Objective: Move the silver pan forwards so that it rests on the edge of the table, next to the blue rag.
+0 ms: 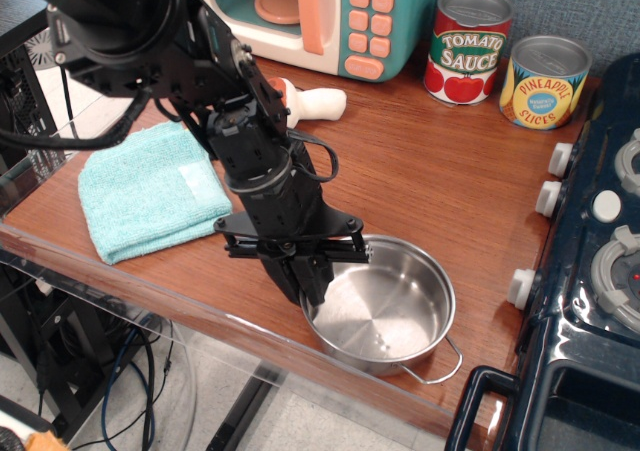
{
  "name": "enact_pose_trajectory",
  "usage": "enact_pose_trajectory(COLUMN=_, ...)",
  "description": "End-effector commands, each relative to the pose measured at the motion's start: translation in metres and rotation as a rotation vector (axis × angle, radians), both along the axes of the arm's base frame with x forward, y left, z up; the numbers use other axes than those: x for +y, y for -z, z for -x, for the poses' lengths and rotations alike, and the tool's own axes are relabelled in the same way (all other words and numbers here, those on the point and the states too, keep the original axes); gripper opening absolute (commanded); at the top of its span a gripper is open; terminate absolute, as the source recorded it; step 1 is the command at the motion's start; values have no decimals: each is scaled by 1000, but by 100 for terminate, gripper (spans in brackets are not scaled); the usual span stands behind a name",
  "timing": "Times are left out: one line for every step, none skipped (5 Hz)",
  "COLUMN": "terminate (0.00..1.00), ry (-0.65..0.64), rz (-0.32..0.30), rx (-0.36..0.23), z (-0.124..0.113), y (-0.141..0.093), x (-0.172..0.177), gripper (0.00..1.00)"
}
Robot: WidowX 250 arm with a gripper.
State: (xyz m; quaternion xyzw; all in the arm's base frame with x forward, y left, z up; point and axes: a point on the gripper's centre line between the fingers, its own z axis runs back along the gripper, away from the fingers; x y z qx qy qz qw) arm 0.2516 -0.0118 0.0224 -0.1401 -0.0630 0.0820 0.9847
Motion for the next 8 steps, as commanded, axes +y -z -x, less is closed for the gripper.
enact_pose_trajectory(terminate=0, ry=-10, rz=-1, rx=-42, z=-8, y=-10, x=7, gripper=100)
enact_pose_trajectory(terminate=0, ry=-20, rz=-5, rx=-63, z=-7, y=-20, x=13, gripper=100)
enact_pose_trajectory(terminate=0, ry=-43, rz=-8, rx=-96, z=-9, y=-38, x=22, gripper=100)
enact_pose_trajectory(terminate=0, ry=-66, rz=-2, rx=-132, z=-9, y=-59, x=33, gripper=100)
enact_pose_trajectory(terminate=0, ry=20, rz=29, rx=-82, z=-16, y=-67, x=38, gripper=100)
enact_pose_trajectory(terminate=0, ry=20, rz=29, rx=-82, z=-16, y=-67, x=38, gripper=100)
enact_pose_trajectory(terminate=0, ry=20, rz=29, rx=-82, z=-16, y=-67, x=38, gripper=100)
enact_pose_trajectory(terminate=100, ry=20, rz=29, rx=-82, z=-16, y=-67, x=38, gripper=100)
